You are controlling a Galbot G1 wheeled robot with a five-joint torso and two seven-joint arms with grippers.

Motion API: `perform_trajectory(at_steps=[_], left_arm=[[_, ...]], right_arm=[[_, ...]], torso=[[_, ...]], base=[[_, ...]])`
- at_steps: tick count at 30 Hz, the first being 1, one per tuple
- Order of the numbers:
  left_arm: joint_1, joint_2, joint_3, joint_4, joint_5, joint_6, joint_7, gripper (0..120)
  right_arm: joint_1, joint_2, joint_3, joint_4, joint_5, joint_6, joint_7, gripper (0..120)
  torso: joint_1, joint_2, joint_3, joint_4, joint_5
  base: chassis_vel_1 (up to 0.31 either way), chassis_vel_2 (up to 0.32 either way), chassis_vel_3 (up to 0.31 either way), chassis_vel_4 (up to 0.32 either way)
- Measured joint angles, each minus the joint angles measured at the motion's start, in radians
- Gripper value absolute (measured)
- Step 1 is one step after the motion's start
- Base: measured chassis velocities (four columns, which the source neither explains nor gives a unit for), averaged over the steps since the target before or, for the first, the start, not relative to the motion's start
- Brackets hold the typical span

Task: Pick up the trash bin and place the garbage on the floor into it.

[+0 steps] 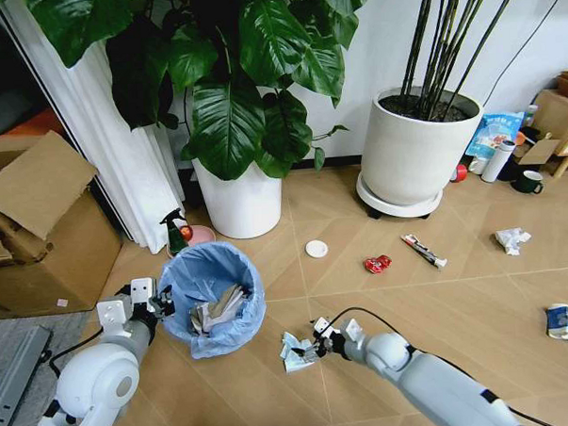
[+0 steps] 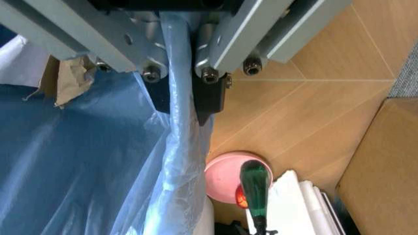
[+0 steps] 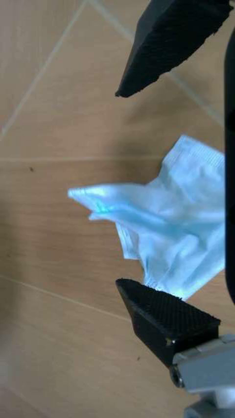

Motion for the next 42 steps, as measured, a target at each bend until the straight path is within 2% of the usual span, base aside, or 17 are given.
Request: perform_trajectory(at_steps=[8, 11, 13, 16, 17, 19, 23, 25, 27, 29, 31, 33, 36, 42], left_arm=[[-0.008, 0.002, -0.001, 0.008, 0.000, -0.001, 0.002, 0], [-0.008, 0.002, -0.002, 0.007, -0.001, -0.001, 0.002, 0], [-0.007, 0.003, -0.003, 0.006, -0.002, -0.001, 0.002, 0], [-0.007, 0.005, -0.005, 0.004, -0.002, -0.002, 0.002, 0], [-0.007, 0.005, -0.005, 0.004, -0.002, -0.002, 0.002, 0], [-0.007, 0.004, -0.005, 0.002, -0.002, -0.002, 0.002, 0], [-0.007, 0.003, -0.005, 0.000, -0.002, -0.002, 0.002, 0], [-0.008, 0.004, -0.005, -0.001, -0.003, -0.003, 0.002, 0], [-0.008, 0.005, -0.005, -0.001, -0.003, -0.003, 0.002, 0], [-0.009, 0.008, -0.006, -0.002, -0.004, -0.003, 0.002, 0], [-0.010, 0.008, -0.006, -0.002, -0.004, -0.003, 0.002, 0], [-0.011, 0.008, -0.006, -0.002, -0.004, -0.003, 0.002, 0], [-0.012, 0.007, -0.005, -0.002, -0.004, -0.003, 0.002, 0], [-0.012, 0.008, -0.004, -0.005, -0.005, -0.003, 0.002, 0]], right_arm=[[0.036, 0.072, -0.013, -0.101, -0.040, 0.007, -0.014, 99], [0.049, 0.097, -0.015, -0.148, -0.054, 0.021, -0.015, 86], [0.053, 0.104, -0.015, -0.158, -0.058, 0.025, -0.015, 84], [0.063, 0.120, -0.007, -0.187, -0.065, 0.032, -0.015, 68], [0.063, 0.120, -0.007, -0.187, -0.065, 0.032, -0.015, 68], [0.065, 0.127, 0.001, -0.203, -0.075, 0.041, -0.014, 56], [0.062, 0.129, 0.011, -0.206, -0.078, 0.043, -0.011, 48], [0.051, 0.131, 0.021, -0.206, -0.082, 0.045, -0.008, 36], [0.046, 0.131, 0.025, -0.206, -0.084, 0.046, -0.006, 32], [0.031, 0.130, 0.035, -0.198, -0.085, 0.049, 0.006, 20], [0.029, 0.129, 0.036, -0.196, -0.085, 0.049, 0.008, 19], [0.016, 0.126, 0.047, -0.184, -0.083, 0.050, 0.023, 7], [0.002, 0.124, 0.058, -0.163, -0.053, 0.040, 0.061, 0], [-0.031, 0.119, 0.105, -0.092, 0.043, -0.011, 0.140, 0]], torso=[[0.000, 0.000, 0.000, 0.0000, -0.0002], [0.000, 0.000, 0.000, 0.0000, -0.0004], [0.000, 0.000, 0.000, 0.0000, -0.0001], [0.000, 0.000, 0.000, 0.0001, -0.0003], [0.000, 0.000, 0.000, 0.0001, -0.0003], [0.000, 0.000, 0.000, 0.0000, -0.0001], [0.000, 0.000, 0.000, 0.0000, -0.0003], [0.000, 0.000, 0.000, 0.0000, -0.0001], [0.000, 0.000, 0.000, 0.0000, -0.0002], [0.000, 0.000, 0.000, 0.0000, -0.0001], [0.000, 0.000, 0.000, 0.0000, -0.0001], [0.000, 0.000, 0.000, 0.0000, -0.0001], [0.000, 0.000, 0.000, 0.0000, -0.0002], [0.000, 0.000, 0.000, 0.0000, 0.0000]], base=[[0.000, 0.000, 0.000, 0.000], [0.000, 0.000, 0.000, 0.000], [0.000, 0.000, 0.000, 0.000], [0.000, 0.000, 0.000, 0.000], [0.000, 0.000, 0.000, 0.000], [0.000, 0.000, 0.000, 0.000], [0.000, 0.000, 0.000, 0.000], [0.000, 0.000, 0.000, 0.000], [0.000, 0.000, 0.000, 0.000], [0.000, 0.000, 0.000, 0.000], [0.000, 0.000, 0.000, 0.000], [0.000, 0.000, 0.000, 0.000], [0.000, 0.000, 0.000, 0.000], [0.000, 0.000, 0.000, 0.000]])
